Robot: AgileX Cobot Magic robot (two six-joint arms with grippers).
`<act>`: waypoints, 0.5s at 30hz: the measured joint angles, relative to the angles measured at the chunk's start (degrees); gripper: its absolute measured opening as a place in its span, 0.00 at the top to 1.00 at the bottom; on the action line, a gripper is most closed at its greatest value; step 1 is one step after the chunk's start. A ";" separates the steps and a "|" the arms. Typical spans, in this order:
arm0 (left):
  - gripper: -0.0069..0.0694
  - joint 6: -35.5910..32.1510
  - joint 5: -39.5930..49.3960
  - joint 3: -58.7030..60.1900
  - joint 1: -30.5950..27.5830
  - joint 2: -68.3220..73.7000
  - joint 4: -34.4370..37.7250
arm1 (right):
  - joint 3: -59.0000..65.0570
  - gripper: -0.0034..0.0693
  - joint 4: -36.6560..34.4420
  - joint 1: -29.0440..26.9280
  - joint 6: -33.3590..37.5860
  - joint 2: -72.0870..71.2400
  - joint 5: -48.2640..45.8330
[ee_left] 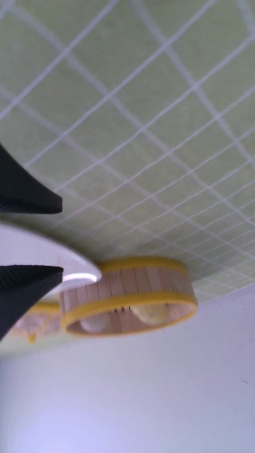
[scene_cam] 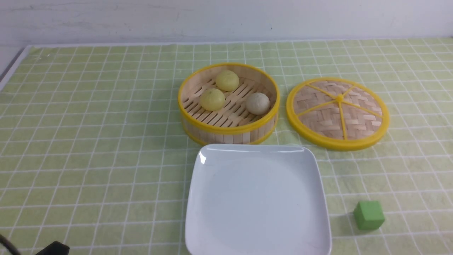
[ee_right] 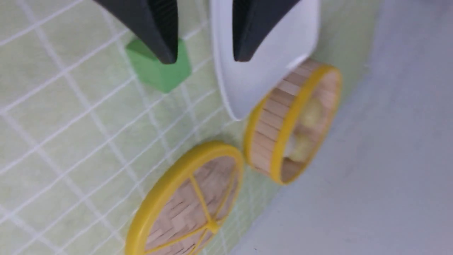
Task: Put the steamed buns into the plate on the green tablecloth.
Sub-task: 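Reach toward a bun in the bamboo steamer with the right gripper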
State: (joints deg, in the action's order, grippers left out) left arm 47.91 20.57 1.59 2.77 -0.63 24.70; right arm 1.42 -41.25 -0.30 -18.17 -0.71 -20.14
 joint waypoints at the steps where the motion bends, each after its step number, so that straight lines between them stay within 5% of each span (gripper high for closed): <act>1: 0.59 2.73 -0.18 0.00 0.00 0.00 1.86 | 0.00 0.62 -2.39 0.00 -0.37 0.00 1.13; 7: 0.60 7.86 -6.74 -0.03 0.00 0.00 4.56 | -1.14 0.62 -6.97 0.00 2.89 0.00 8.24; 12: 0.70 -3.12 -7.89 -8.29 0.03 0.00 1.71 | -11.80 0.70 -3.13 0.00 17.48 3.33 7.63; 15: 0.86 -15.10 0.45 -17.95 0.03 5.05 -3.28 | -23.37 0.88 4.93 0.00 27.33 16.06 -1.27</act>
State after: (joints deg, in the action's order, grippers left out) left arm 32.81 21.02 -16.36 2.79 4.42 21.42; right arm -21.95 -36.33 -0.30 9.16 15.35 -21.42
